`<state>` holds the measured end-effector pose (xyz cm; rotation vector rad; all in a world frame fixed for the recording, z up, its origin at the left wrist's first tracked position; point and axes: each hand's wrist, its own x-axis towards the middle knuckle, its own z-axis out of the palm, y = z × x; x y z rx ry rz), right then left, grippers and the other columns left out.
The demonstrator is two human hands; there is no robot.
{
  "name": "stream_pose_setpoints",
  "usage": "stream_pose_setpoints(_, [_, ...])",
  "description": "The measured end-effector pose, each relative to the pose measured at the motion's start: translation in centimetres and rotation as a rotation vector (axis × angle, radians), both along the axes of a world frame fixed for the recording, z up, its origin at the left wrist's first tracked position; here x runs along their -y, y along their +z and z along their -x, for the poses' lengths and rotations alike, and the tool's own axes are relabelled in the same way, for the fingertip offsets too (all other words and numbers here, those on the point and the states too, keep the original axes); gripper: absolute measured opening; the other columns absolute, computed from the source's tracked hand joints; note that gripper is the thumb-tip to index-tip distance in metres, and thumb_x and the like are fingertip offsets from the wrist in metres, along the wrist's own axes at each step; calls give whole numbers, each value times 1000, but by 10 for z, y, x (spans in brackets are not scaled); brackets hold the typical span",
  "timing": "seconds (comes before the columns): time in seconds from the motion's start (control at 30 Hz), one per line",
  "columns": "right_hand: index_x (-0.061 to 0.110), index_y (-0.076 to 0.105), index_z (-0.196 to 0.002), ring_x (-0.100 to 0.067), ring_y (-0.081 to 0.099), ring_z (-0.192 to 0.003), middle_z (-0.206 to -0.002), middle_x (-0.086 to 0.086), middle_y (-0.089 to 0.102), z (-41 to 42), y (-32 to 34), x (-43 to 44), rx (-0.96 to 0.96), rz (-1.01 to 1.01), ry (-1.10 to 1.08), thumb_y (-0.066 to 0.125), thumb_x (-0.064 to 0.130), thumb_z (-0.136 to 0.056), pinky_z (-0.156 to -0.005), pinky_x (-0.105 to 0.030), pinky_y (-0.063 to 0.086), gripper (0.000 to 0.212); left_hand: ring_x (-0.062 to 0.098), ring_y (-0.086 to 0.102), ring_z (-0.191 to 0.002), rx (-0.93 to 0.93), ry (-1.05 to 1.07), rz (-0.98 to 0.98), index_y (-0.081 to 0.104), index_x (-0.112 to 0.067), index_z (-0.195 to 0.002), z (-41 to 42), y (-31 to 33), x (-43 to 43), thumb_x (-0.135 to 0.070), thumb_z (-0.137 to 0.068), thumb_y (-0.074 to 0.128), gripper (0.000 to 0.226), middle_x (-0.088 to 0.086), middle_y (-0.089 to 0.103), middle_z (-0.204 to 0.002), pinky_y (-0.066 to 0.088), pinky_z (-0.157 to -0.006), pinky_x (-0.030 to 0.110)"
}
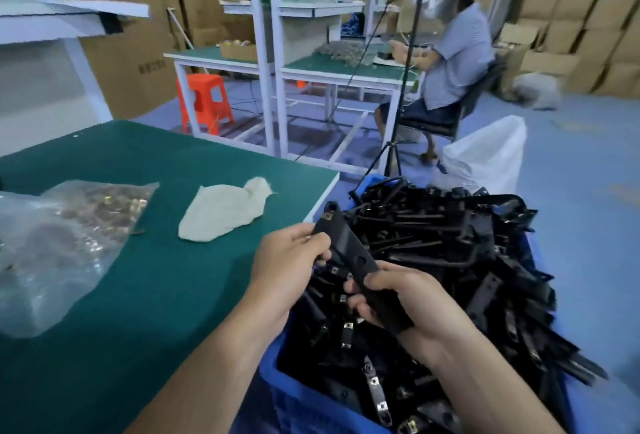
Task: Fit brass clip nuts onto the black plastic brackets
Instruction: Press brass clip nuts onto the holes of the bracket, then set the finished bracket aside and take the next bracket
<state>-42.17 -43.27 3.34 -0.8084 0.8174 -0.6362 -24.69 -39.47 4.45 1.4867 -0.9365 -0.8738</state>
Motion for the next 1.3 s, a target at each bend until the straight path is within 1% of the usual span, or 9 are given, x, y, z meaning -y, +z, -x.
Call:
stream_pose_setpoints(0.23, [-16,62,-106,-29,70,-66,-86,-26,71,56,12,69,0,-80,-430,53,2,-98,-56,-32,60,21,15,68,-94,-516,-139,-247,68,-17,-116,55,-11,73,-41,-102,57,29,4,77,-108,51,-66,26])
stream_pose_setpoints(0.37, [4,59,-119,-35,70,-100,-116,-17,67,58,11,113,-171,-11,-405,67,42,-97,-76,-48,62,44,14,66,-99,-414,-141,-341,70,-19,-116,67,-13,91,-42,-102,57,30,0,75,-110,49,-69,27])
stream_pose_setpoints(0.47, [6,65,-118,-29,75,-91,-110,-12,73,36,-5,105,-377,62,-235,70,52,-90,-70,-41,63,55,11,67,-103,-328,-140,-320,71,-24,-115,65,-19,94,-41,-102,58,25,-5,75,-110,48,-72,28])
stream_pose_setpoints(0.57, [17,80,-93,-21,75,-80,-92,-6,78,4,-15,82,-309,123,-167,72,48,-72,-83,-39,61,38,14,72,-99,-259,-166,-236,76,-26,-109,53,-26,88,-30,-101,60,19,-4,79,-101,52,-78,29])
stream_pose_setpoints(0.73, [8,73,-97,-19,72,-74,-78,-7,72,-39,-10,59,-203,186,-161,49,7,-98,-75,-33,60,24,5,73,-78,-143,-111,-106,80,-21,-90,24,-19,69,-9,-97,57,27,-4,79,-85,50,-58,13])
stream_pose_setpoints(0.93, [-2,72,-104,-30,70,-79,-97,-28,73,-93,44,44,-193,352,-144,45,2,-97,-79,-54,57,29,9,74,-90,10,-54,70,82,-30,-86,-22,29,44,-20,-80,56,28,-6,80,-91,57,-80,30])
stream_pose_setpoints(1.1, [1,73,-90,-19,70,-73,-78,-15,72,-149,81,10,-58,440,-48,50,-4,-94,-62,-27,60,24,11,75,-81,115,186,179,81,-32,-80,-71,61,9,-25,-76,55,28,-8,79,-82,60,-73,36])
stream_pose_setpoints(1.2, [-6,71,-102,-25,68,-83,-94,-30,72,-182,89,-23,1,488,83,51,-7,-90,-78,-35,62,24,14,73,-83,250,296,197,80,-35,-76,-103,72,-27,-27,-77,55,26,-10,78,-80,61,-74,45])
stream_pose_setpoints(1.3, [-6,72,-104,-27,67,-84,-97,-31,72,-214,87,-55,40,485,215,51,-9,-88,-83,-41,62,26,9,69,-70,364,404,203,78,-29,-71,-138,70,-64,-28,-77,56,23,-11,75,-72,52,-58,35])
